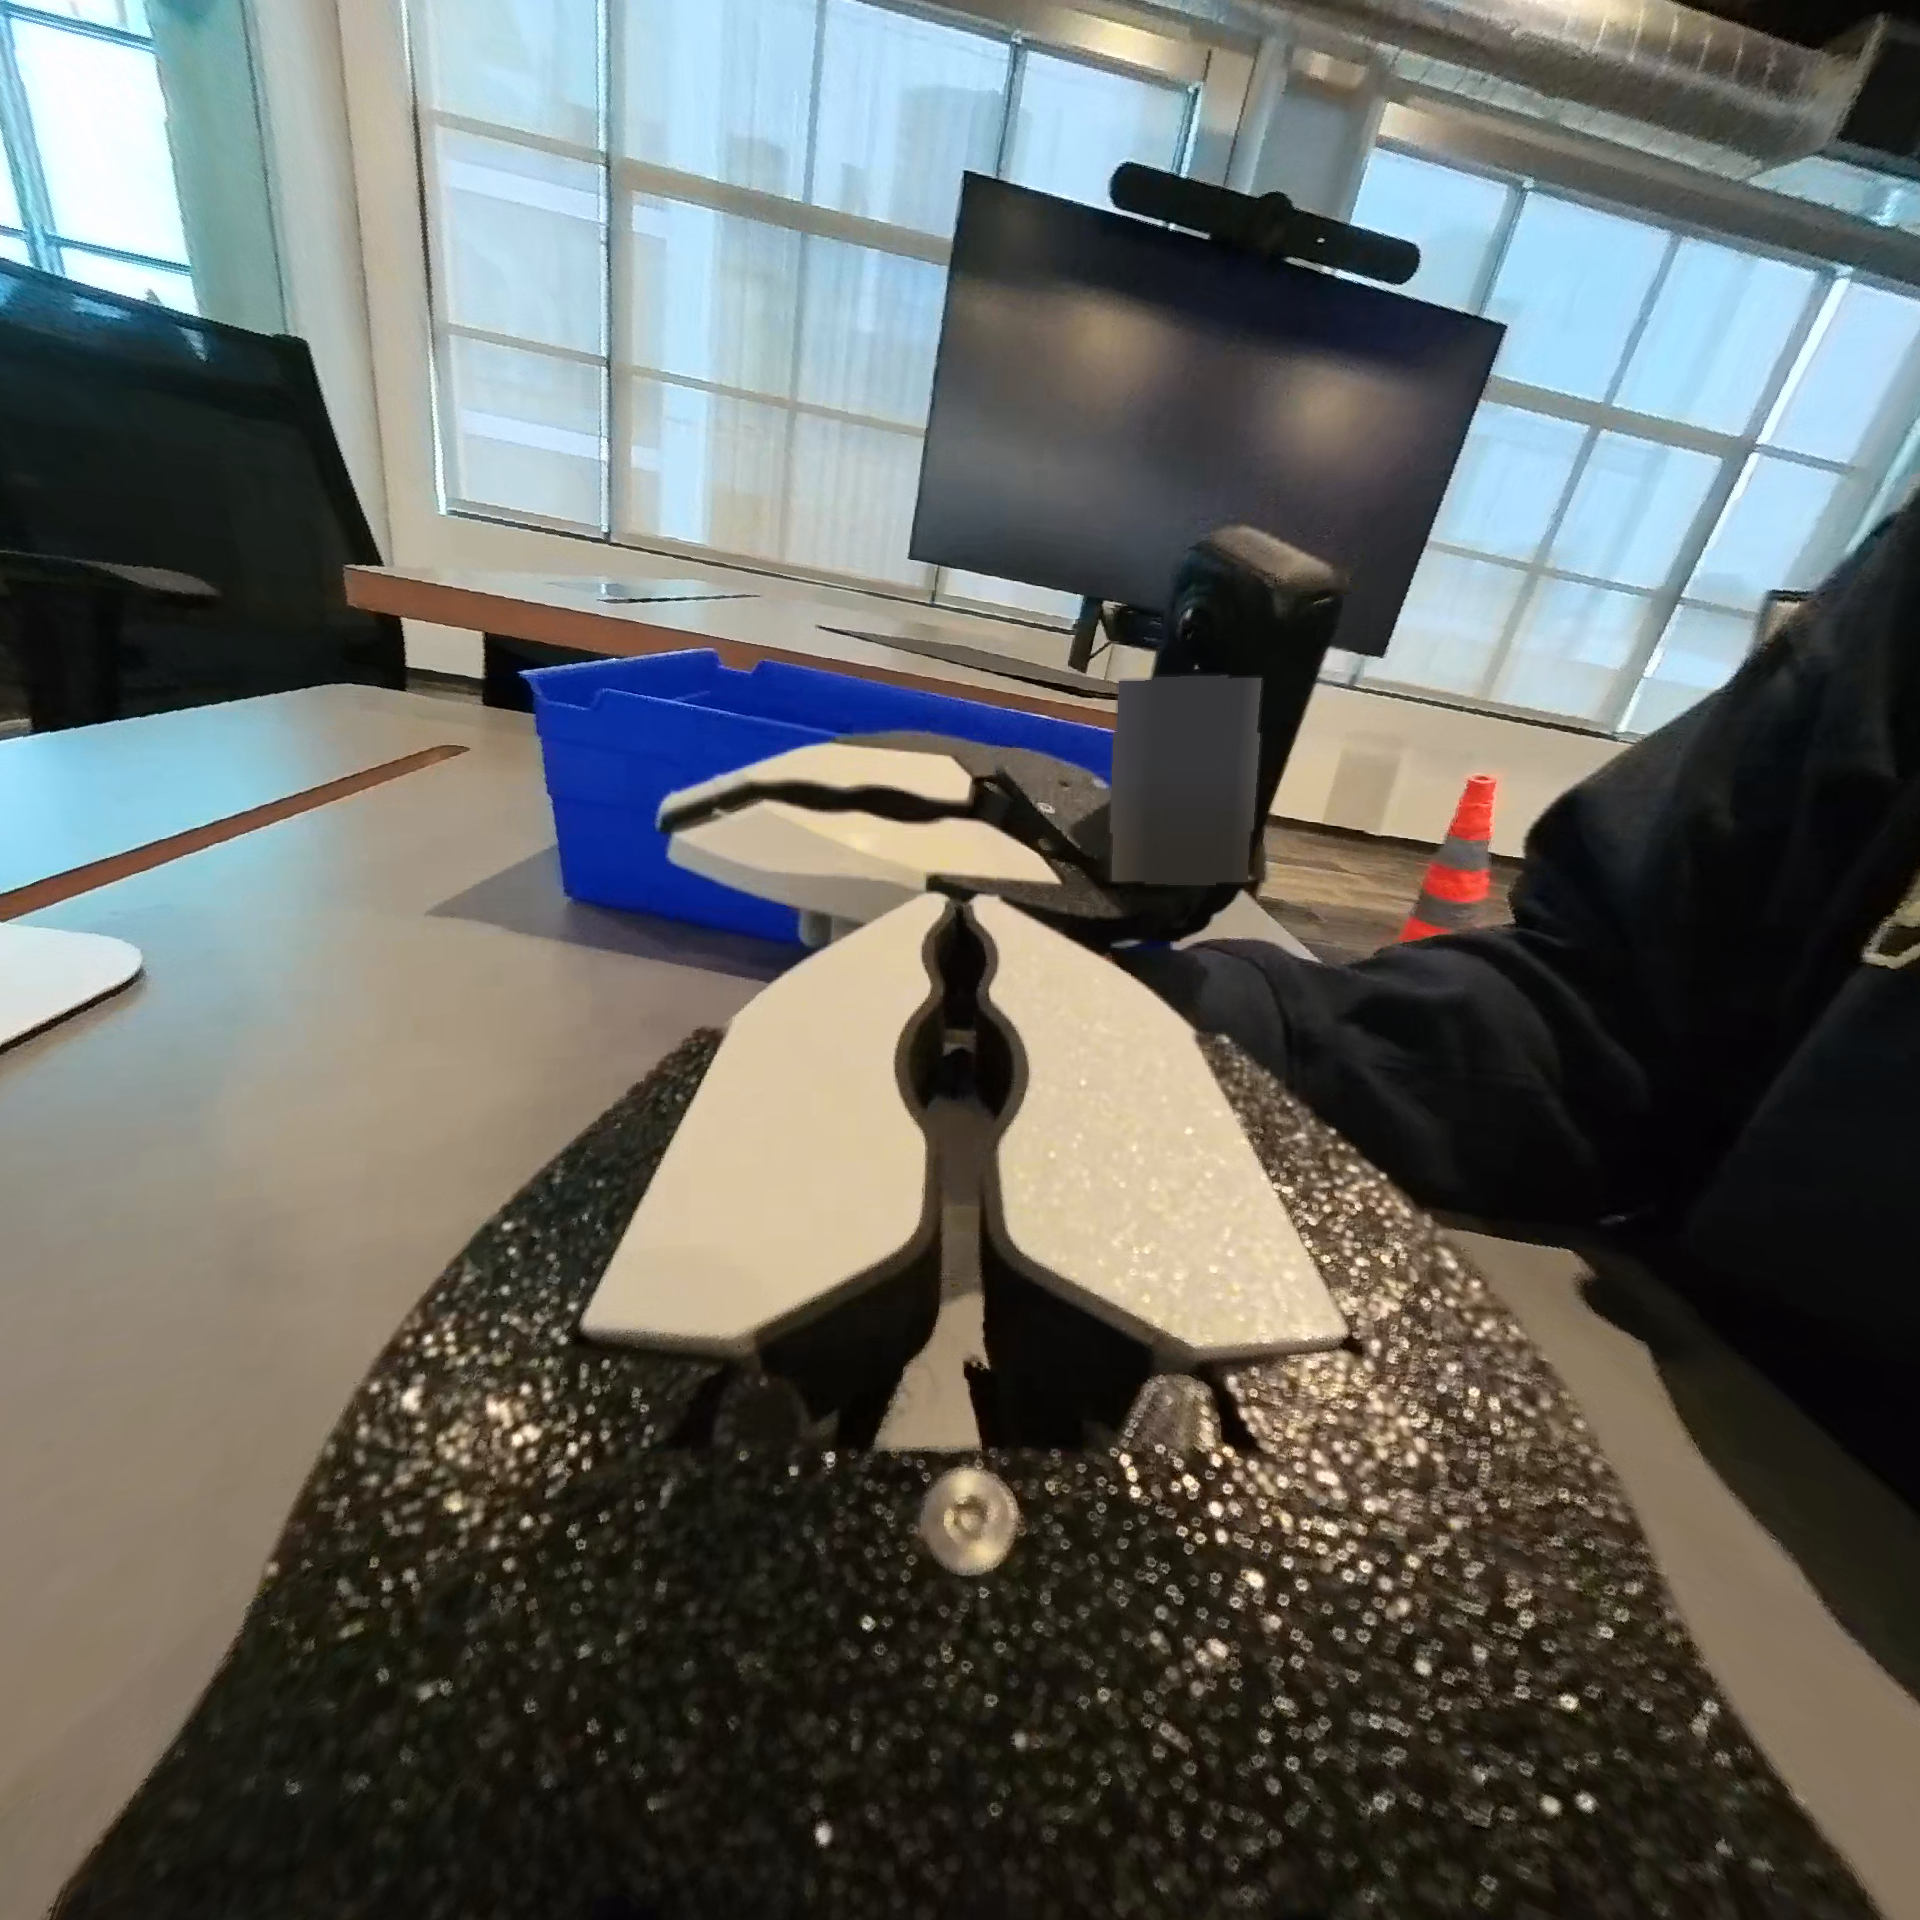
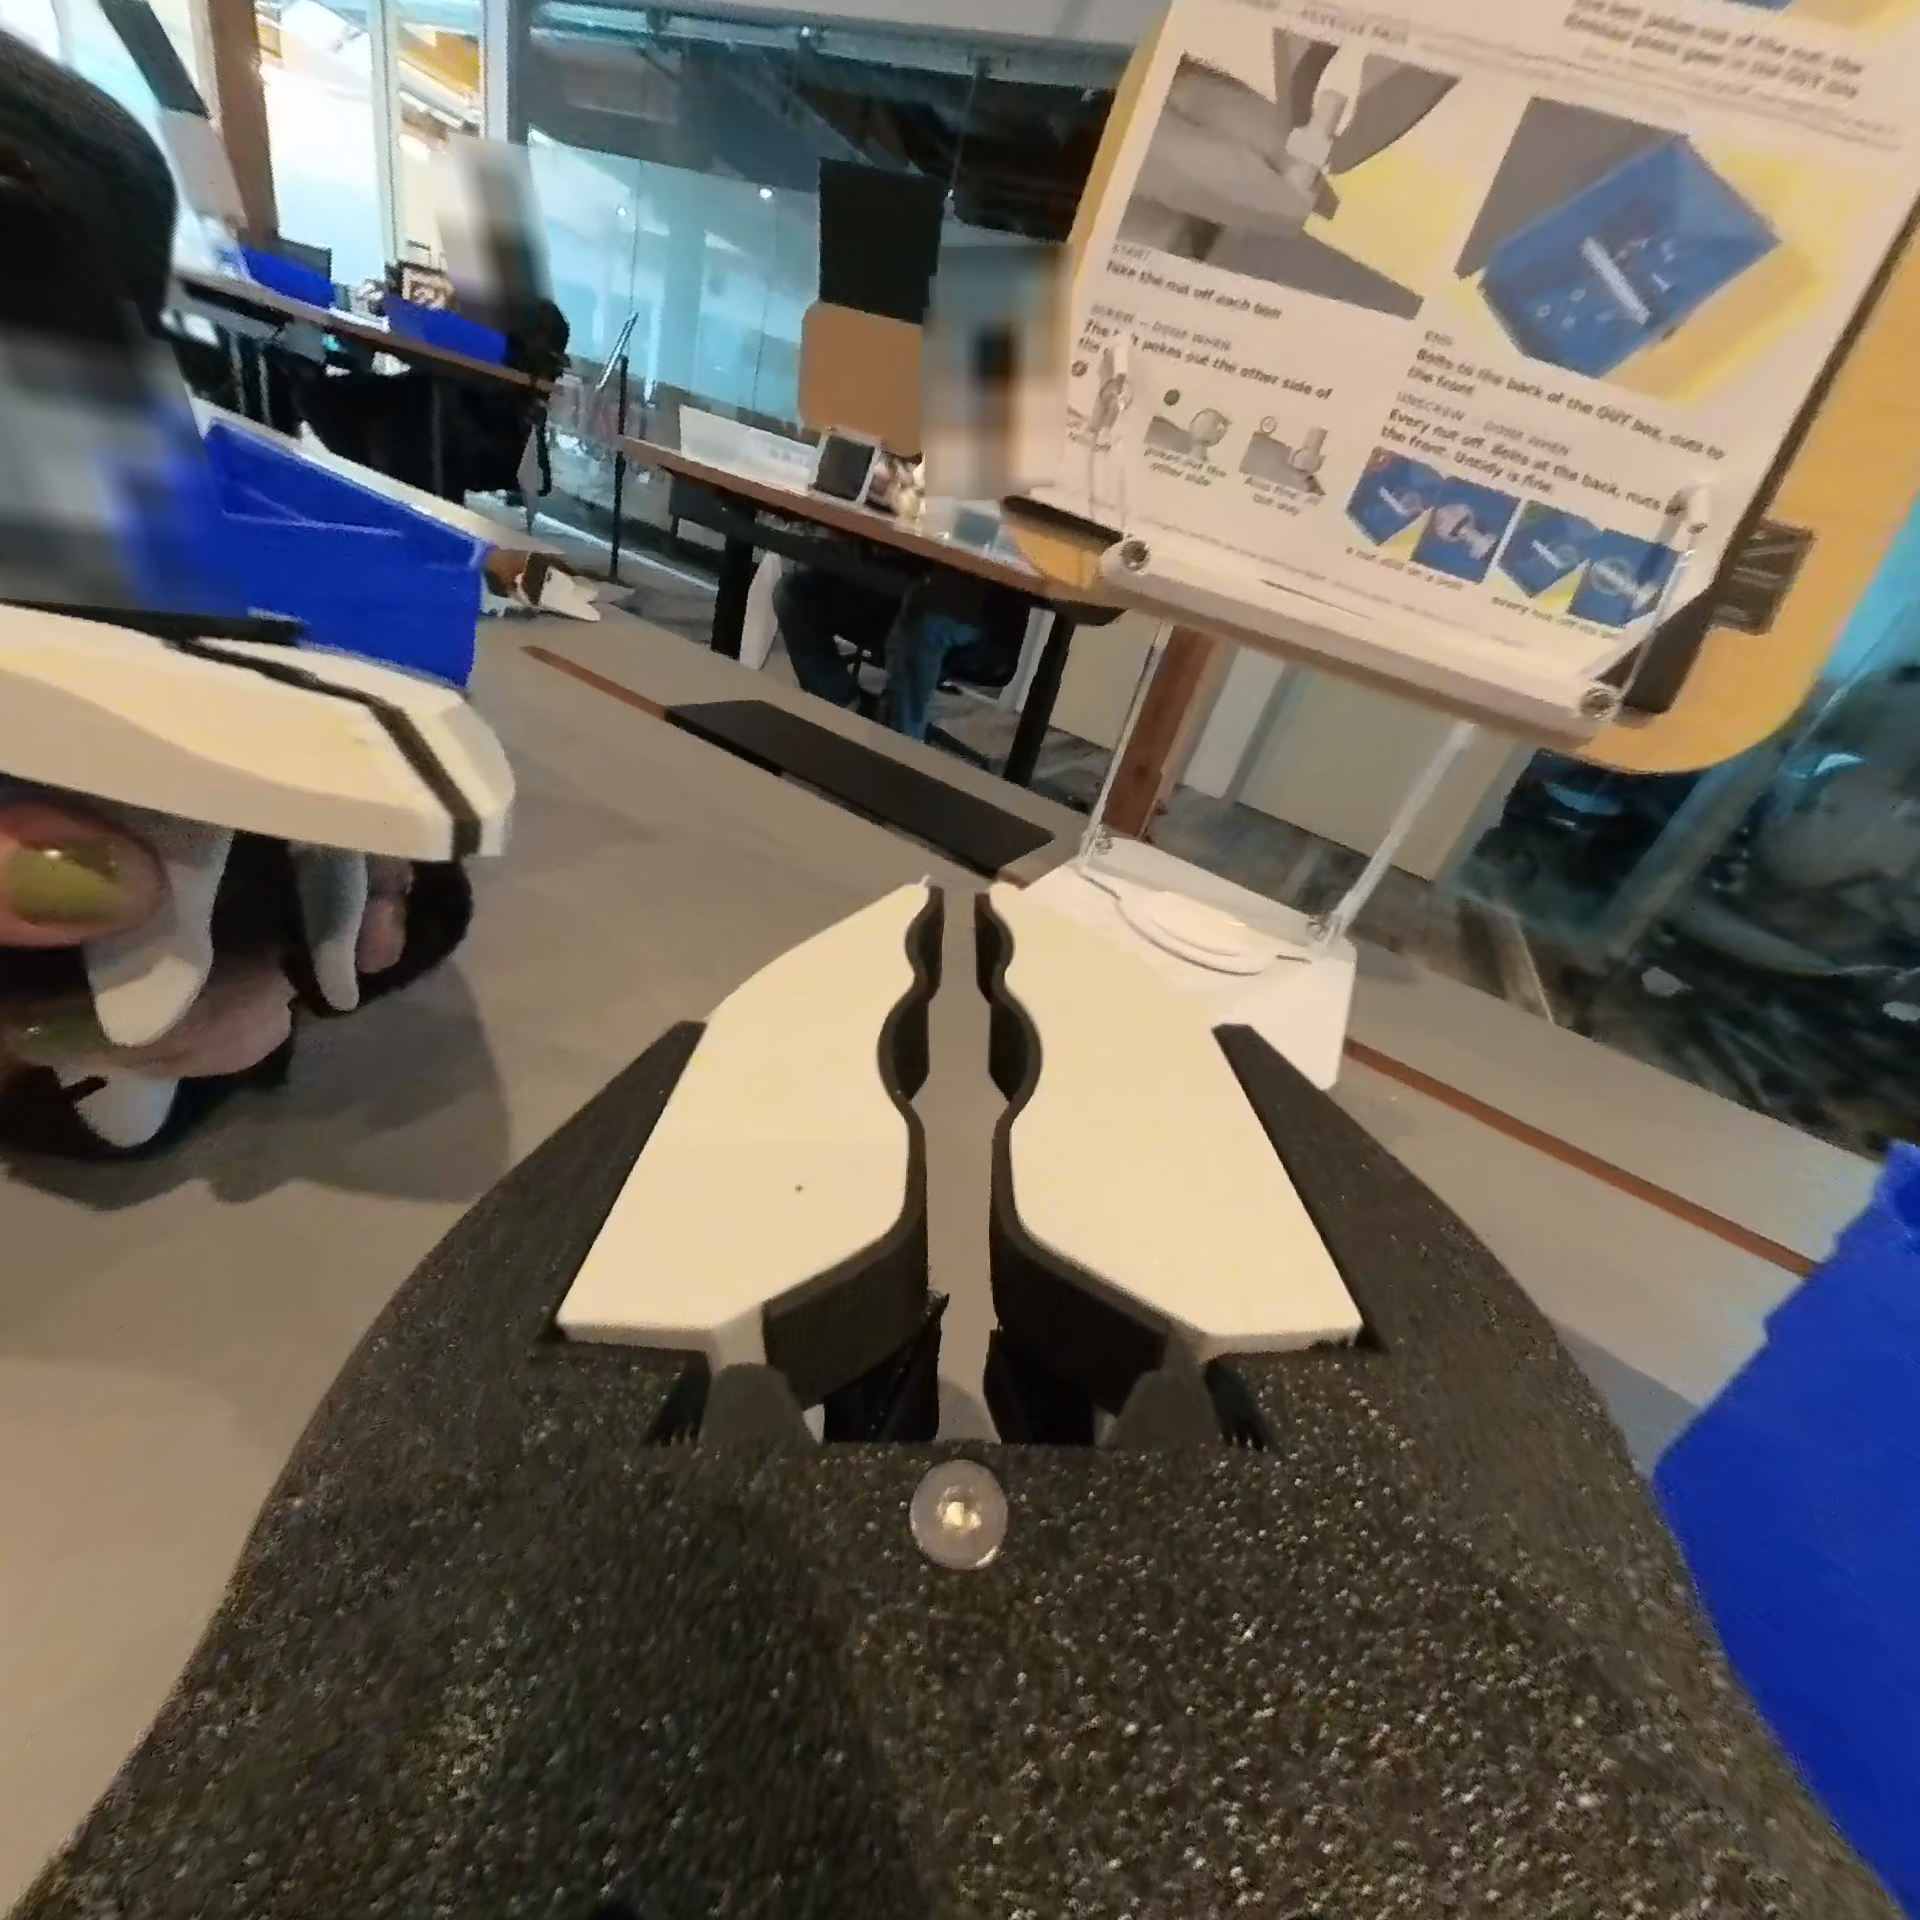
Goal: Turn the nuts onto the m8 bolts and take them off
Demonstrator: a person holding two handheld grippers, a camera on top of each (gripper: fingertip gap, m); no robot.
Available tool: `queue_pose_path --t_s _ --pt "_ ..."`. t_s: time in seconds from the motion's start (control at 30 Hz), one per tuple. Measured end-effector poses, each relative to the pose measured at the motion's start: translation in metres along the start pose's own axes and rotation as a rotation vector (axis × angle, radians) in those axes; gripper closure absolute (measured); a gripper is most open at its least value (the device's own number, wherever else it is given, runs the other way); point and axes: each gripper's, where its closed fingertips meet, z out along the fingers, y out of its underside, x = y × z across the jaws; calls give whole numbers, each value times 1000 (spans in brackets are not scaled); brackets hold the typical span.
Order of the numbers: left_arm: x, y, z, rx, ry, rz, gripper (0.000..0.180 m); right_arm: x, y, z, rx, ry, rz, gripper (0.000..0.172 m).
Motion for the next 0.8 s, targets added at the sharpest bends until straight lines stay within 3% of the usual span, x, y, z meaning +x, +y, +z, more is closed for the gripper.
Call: queue_pose_path --t_s 0.33,0.47,0.67,0.73,0.8 --pt "-11 -5 -4 33 -70 -6 180 -2 5 3 -23 -60 71 172" --pt "-18 -7 -4 -9 -172 133 180 -2 5 3 -16 -49 48 170" --pt "28 -100 -12 -57 -266 170 180 -9 7 7 -36 -60 -15 167" --pt "34 -121 -36 -131 -397 218 180 -8 7 7 -34 -59 -16 166" --pt "19 -134 -80 -230 -615 283 180 -7 7 7 -28 -55 -8 166"
